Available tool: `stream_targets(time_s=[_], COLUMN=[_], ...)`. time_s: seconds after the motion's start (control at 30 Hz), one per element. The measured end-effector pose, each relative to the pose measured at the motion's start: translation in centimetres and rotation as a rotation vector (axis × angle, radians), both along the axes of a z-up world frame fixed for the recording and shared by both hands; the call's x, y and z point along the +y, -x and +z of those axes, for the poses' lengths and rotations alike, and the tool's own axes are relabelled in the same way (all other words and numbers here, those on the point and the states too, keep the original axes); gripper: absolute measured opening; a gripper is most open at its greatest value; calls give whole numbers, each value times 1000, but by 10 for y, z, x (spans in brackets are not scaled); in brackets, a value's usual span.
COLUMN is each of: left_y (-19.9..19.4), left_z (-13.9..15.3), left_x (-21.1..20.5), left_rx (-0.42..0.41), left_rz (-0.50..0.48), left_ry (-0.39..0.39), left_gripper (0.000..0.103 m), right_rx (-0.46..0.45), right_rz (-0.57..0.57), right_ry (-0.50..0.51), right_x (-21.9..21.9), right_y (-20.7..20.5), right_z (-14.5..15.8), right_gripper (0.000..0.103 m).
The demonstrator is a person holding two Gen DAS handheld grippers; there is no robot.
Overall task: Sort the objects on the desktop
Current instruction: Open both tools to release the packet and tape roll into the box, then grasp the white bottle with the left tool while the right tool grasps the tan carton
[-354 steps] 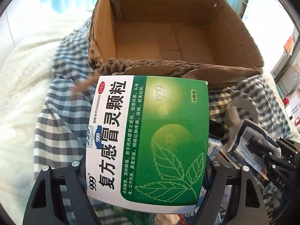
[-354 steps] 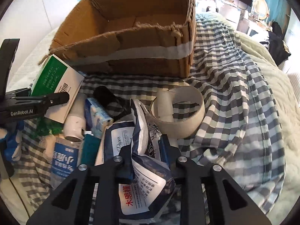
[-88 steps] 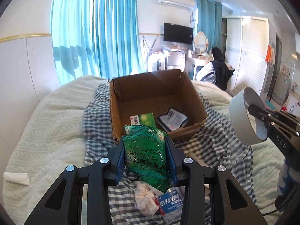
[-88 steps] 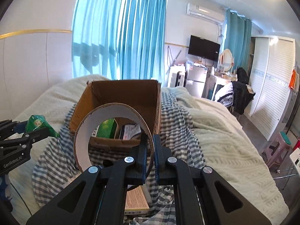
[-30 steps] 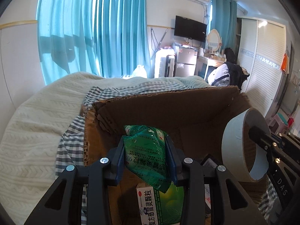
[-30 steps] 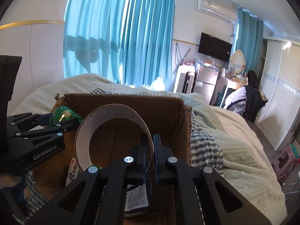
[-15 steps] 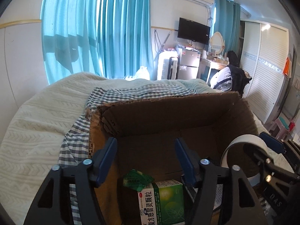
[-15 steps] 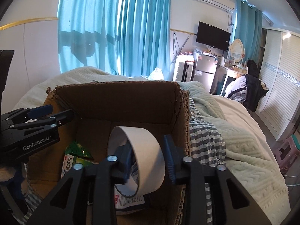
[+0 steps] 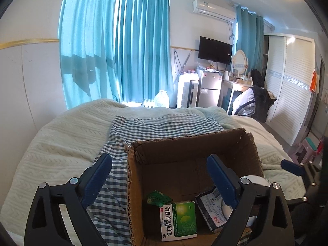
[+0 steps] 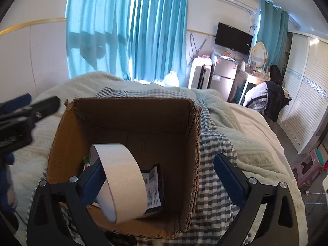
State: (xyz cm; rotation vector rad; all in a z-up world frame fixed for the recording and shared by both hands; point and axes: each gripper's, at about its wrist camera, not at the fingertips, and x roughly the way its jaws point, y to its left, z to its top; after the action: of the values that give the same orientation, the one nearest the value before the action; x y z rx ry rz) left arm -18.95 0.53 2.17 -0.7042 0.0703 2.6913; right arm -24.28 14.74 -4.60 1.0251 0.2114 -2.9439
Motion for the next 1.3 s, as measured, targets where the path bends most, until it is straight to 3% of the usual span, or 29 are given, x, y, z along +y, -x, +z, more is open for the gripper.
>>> stream_targets(time_s=[0.17,0.37,0.53,0.73,1.0,1.13,1.3], left_y=[-4,-4,-9,-41,-93,-118,-144], left_z=[7,3,1,16,27,14,-13], left_x=[-2,-4,-5,-20,-41,-53,-57], left_rx=[5,-52,-94,-56,-2,-5,-30], left_rz=[7,7,-7,-18,-34,-50,-46], left_ry=[25,56,95,62,15,4,11], left_gripper=[97,97,98,98,98,97,92], right_rx=[-179,-393,-509,-365,-35,94,132], right_rz=[-21,-68,-52,-37,33,69,103], right_ry=[-2,121,232,312,314,244,189], right_x=[2,25,41,59,55,44,32], right_y=[27,47,40,-10,-88,-133,-167], right_z=[-9,-23,-28,12,74,82,62], right_gripper=[99,99,99,99,99,99,98])
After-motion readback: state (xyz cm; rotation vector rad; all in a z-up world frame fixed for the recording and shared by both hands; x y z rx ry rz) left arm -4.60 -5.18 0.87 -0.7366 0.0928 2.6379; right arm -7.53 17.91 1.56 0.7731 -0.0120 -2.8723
